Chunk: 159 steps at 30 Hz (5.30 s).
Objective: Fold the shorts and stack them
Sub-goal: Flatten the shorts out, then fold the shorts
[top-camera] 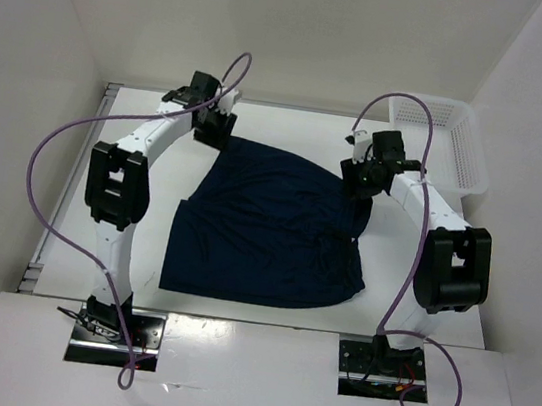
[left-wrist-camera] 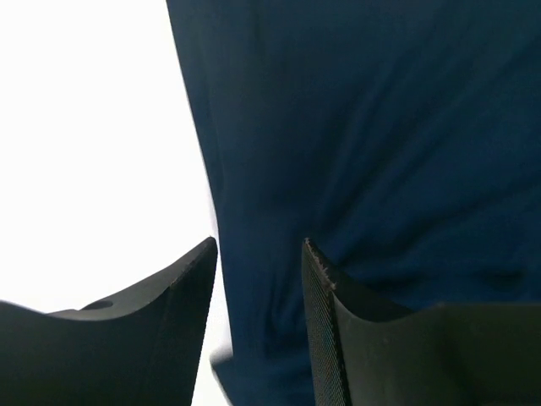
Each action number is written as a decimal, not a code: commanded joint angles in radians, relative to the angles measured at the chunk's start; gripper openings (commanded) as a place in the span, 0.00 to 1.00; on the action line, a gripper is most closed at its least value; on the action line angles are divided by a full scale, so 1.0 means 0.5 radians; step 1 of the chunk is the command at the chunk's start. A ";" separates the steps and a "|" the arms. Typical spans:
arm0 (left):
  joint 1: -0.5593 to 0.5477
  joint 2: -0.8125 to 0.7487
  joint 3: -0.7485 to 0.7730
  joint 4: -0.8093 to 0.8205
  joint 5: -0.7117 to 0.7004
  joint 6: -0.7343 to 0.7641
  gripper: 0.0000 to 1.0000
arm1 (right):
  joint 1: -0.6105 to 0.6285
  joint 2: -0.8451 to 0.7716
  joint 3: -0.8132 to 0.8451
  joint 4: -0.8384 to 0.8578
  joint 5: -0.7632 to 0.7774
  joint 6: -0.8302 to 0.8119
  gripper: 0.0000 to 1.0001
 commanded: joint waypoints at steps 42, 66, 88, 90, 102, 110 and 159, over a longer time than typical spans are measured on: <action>0.043 0.890 1.208 0.039 0.179 0.006 0.00 | -0.170 0.636 0.407 0.057 -0.354 0.372 0.01; 0.145 -0.840 -0.162 -0.893 0.175 0.006 0.00 | -0.394 -0.066 0.269 -0.900 -0.812 -0.943 0.00; -0.057 -1.736 -1.083 -1.271 0.163 0.006 0.00 | -0.458 -0.456 -0.158 -0.986 -0.492 -1.208 0.00; -0.134 -1.758 -1.218 -1.271 0.184 0.006 0.00 | -0.458 -0.474 -0.225 -1.017 -0.418 -1.282 0.00; -0.469 -1.546 -1.449 -1.253 0.298 0.006 0.14 | -0.458 -0.539 -0.578 -0.603 -0.161 -1.080 0.00; -0.441 -1.519 -1.397 -1.271 0.276 0.006 0.45 | -0.458 -0.624 -0.542 -0.630 -0.124 -1.122 0.71; 0.151 0.031 -0.329 0.036 -0.073 0.006 0.02 | -0.234 -0.290 -0.707 -0.413 -0.332 -0.834 0.43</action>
